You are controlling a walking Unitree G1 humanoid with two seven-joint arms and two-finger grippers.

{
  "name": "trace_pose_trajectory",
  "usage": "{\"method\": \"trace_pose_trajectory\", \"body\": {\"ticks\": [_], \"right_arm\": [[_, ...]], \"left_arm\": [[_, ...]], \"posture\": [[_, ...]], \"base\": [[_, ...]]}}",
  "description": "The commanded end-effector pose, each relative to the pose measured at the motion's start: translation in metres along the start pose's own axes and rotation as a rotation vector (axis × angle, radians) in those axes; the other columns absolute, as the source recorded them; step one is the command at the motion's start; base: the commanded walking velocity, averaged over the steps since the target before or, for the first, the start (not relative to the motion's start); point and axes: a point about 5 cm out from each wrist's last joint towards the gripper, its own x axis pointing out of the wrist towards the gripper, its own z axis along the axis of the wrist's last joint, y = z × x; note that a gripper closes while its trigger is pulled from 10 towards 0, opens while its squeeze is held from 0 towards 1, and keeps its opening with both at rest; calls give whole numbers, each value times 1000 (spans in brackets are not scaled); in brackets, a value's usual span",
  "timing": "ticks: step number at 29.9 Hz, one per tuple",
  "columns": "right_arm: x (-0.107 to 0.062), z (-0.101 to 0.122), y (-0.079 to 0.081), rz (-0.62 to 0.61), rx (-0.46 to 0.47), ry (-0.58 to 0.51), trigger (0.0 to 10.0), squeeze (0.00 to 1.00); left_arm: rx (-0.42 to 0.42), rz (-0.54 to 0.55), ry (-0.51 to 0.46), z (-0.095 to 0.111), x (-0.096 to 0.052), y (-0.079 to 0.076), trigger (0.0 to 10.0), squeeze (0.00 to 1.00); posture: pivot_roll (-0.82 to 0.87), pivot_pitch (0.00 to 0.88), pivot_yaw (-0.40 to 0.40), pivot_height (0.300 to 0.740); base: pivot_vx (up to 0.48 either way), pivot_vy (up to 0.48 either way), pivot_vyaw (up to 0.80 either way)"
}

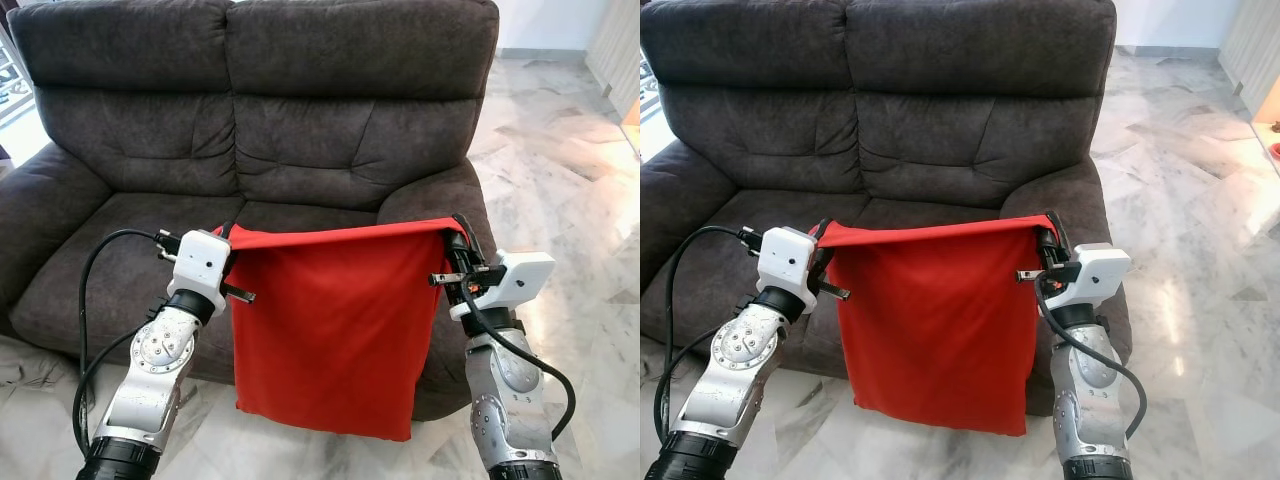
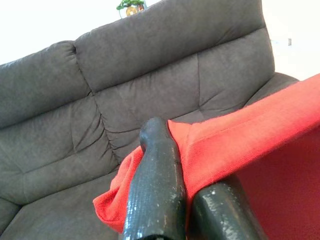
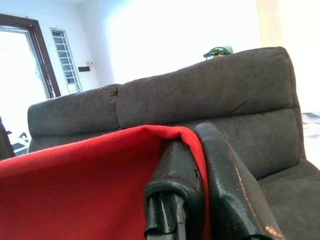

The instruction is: Move the pillow to the sofa from floor

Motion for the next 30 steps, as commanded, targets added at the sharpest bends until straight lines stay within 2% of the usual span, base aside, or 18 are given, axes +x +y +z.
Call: {"method": "trace_pose_trajectory", "body": {"ticks": [1,12,17,18,22,24,26,29,30], "right_arm": [[9,35,-13,-61,-13,-157,10000,0],[28,69,-8,-26,-30,-271,10000,0],[38,87,-7,-20,-32,-331,10000,0],[42,94,-4,-3,-29,-356,10000,0],[47,102,4,48,-31,-382,10000,0],[50,103,7,67,-34,-386,10000,0],[53,103,18,132,-65,-382,10000,0],[54,103,21,151,-66,-383,10000,0],[55,104,30,204,-82,-381,10000,0]], "left_arm": [[43,132,-47,14,-1,32,10000,0],[62,201,-115,40,10,51,10000,0],[80,215,-169,58,18,59,10000,0],[92,219,-194,67,20,62,10000,0],[108,232,-228,80,24,67,10000,0],[111,234,-234,82,24,68,10000,0],[113,239,-234,83,24,68,10000,0],[114,241,-233,83,24,69,10000,0],[114,244,-231,83,24,69,10000,0]], "posture": [[-32,143,59,740],[-31,133,56,740],[-27,131,57,740],[-28,128,57,740],[-29,127,58,740],[-32,127,58,740],[-25,125,57,740],[-26,126,57,740],[-31,127,57,740]], "base": [[319,0,0],[339,0,0],[341,0,0],[345,0,0],[344,0,0],[347,0,0],[349,0,0],[351,0,0],[349,0,0]]}}
